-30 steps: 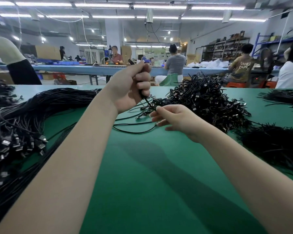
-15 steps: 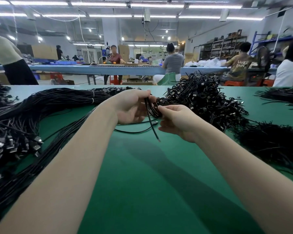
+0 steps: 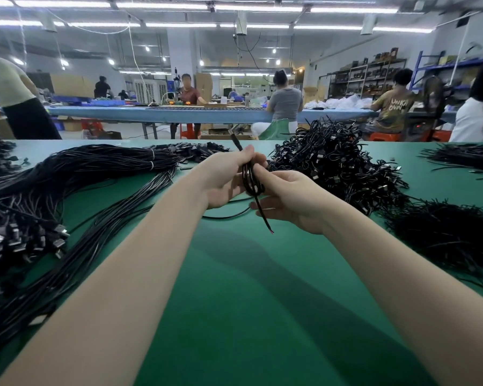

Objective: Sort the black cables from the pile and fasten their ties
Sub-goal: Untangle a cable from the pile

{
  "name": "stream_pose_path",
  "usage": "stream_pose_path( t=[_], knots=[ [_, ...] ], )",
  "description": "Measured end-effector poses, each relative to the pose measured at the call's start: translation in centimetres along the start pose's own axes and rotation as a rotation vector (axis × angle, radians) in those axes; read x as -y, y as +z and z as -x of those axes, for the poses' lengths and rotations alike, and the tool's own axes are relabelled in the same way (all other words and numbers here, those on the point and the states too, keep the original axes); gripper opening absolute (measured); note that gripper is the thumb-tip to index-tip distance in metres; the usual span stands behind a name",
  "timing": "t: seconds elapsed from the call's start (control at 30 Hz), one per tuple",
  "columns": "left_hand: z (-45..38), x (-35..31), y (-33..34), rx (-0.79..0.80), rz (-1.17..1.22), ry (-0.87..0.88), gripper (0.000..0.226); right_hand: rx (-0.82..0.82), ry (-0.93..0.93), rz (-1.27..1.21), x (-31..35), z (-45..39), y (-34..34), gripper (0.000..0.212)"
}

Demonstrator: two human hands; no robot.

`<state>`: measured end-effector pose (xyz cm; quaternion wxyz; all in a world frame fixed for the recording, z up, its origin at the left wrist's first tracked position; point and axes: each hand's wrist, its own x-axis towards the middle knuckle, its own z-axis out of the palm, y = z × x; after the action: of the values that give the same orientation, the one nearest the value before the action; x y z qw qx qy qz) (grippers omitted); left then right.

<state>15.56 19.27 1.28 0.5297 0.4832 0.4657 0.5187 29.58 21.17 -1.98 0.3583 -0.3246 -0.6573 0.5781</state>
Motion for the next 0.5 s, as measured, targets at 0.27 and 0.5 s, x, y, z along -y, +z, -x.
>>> stream_pose_path(
  t=[0.27, 0.5],
  knots=[
    [-1.4, 2.8, 2.4, -0.182, -0.28, 0.104, 0.041, -0.226, -0.207, 0.857, -1.3, -0.5, 1.1, 0.026],
    [-1.3, 6.2, 4.4, -0.217, -0.313, 0.108, 0.029, -0.383, 0.056, 1.109, -4.6, -1.4, -1.3, 0.009]
  ],
)
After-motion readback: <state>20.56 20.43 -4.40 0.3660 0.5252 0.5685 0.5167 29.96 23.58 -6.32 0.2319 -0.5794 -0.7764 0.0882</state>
